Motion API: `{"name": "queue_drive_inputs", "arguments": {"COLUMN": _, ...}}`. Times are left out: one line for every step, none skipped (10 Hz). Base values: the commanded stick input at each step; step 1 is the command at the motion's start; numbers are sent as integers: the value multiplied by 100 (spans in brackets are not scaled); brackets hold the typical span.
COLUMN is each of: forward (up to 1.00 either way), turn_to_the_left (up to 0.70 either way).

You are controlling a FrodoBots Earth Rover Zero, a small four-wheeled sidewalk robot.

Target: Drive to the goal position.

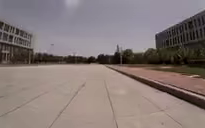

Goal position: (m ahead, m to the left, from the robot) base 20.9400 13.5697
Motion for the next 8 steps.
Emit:
{"name": "queue_drive_inputs", "arguments": {"forward": 100, "turn_to_the_left": 0}}
{"name": "queue_drive_inputs", "arguments": {"forward": 100, "turn_to_the_left": 0}}
{"name": "queue_drive_inputs", "arguments": {"forward": 100, "turn_to_the_left": 0}}
{"name": "queue_drive_inputs", "arguments": {"forward": 100, "turn_to_the_left": 0}}
{"name": "queue_drive_inputs", "arguments": {"forward": 100, "turn_to_the_left": 0}}
{"name": "queue_drive_inputs", "arguments": {"forward": 100, "turn_to_the_left": 0}}
{"name": "queue_drive_inputs", "arguments": {"forward": 100, "turn_to_the_left": 0}}
{"name": "queue_drive_inputs", "arguments": {"forward": 100, "turn_to_the_left": 0}}
